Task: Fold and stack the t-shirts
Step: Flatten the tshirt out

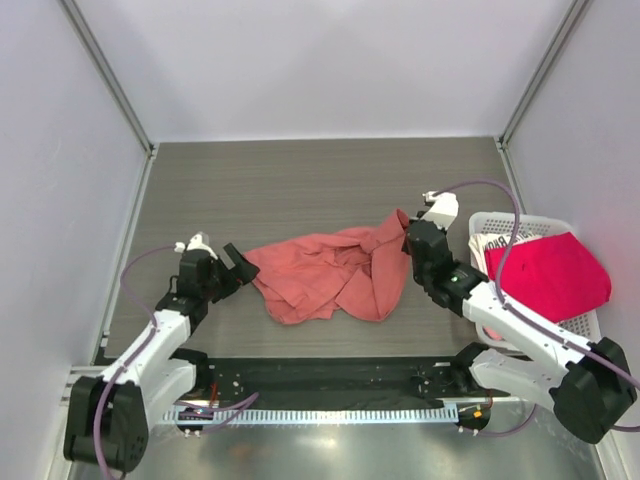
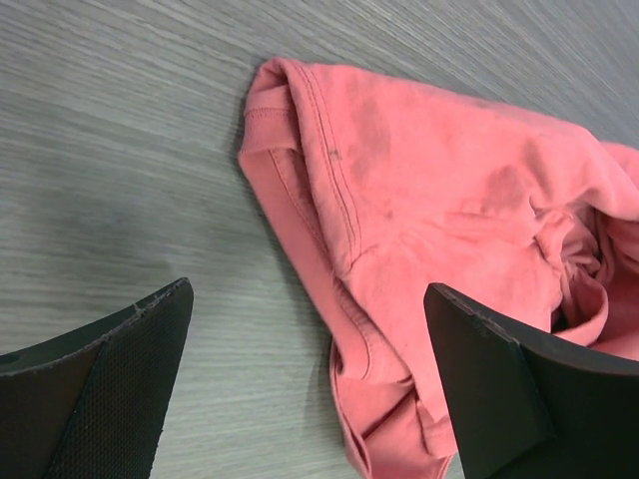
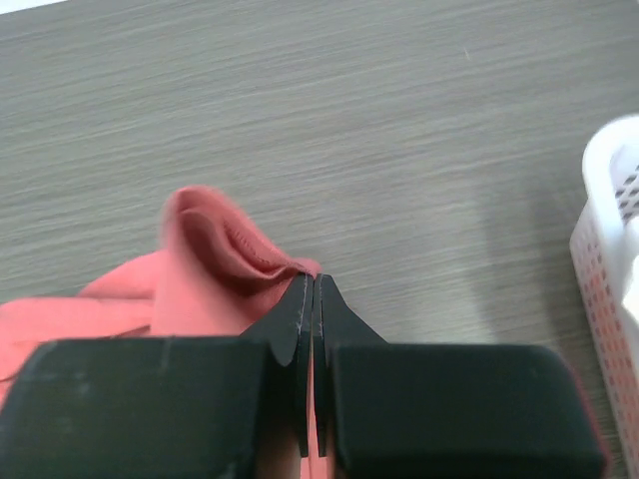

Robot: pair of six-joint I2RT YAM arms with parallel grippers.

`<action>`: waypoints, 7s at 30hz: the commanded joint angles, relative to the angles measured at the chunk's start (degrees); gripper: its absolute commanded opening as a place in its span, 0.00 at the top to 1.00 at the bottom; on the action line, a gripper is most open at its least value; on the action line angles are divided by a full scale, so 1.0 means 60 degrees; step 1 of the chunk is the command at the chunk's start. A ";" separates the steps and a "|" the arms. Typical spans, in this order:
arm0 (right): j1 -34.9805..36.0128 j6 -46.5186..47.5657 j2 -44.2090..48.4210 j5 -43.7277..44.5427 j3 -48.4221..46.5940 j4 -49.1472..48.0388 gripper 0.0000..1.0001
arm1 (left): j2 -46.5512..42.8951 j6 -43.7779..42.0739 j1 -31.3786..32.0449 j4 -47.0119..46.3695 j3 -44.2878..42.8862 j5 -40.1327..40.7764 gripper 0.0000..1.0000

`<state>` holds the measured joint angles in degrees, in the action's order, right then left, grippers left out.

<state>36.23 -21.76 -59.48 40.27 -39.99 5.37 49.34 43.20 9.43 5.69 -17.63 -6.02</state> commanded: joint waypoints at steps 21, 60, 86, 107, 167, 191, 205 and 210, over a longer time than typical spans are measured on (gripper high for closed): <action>0.0027 -0.1339 0.1504 0.2603 0.3133 -0.2784 0.99 | 0.3917 -0.0549 0.0756 -0.2575 -0.1309 -0.0842 0.09; 0.0026 -0.1398 0.2431 0.2267 0.3428 -0.2696 0.99 | -0.0537 0.0432 0.0831 0.2436 -0.3958 0.4211 1.00; -0.0149 -0.2057 0.0598 0.2751 0.2563 -0.2023 0.99 | 0.1461 0.1046 -0.0429 0.4778 -0.3891 0.3261 0.19; -0.0178 -0.2072 0.0451 0.2663 0.2490 -0.1964 0.99 | 0.1195 0.1486 -0.0415 0.2581 -0.1632 0.2205 0.48; -0.0164 -0.5265 -0.0573 -0.0631 0.1904 0.0864 0.38 | 0.2380 0.0930 -0.0693 0.5524 -0.9951 0.3099 1.00; -0.0164 -0.5441 -0.2494 0.0187 0.1202 0.0277 0.83 | 0.3817 0.0432 -0.0766 0.5628 -1.1154 0.2542 1.00; -0.0164 -0.5456 0.1475 -0.1716 0.1260 0.2282 0.95 | 0.2471 0.0212 -0.0766 0.5643 -1.0114 0.3039 1.00; -0.0237 -0.5236 0.1566 -0.1439 0.0733 0.2812 0.80 | 0.2308 0.0285 -0.0752 0.5292 -0.9821 0.3128 1.00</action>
<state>35.29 -53.91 -49.01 31.55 -33.01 19.40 63.94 45.78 5.21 40.23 -77.14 11.27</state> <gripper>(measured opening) 0.168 0.006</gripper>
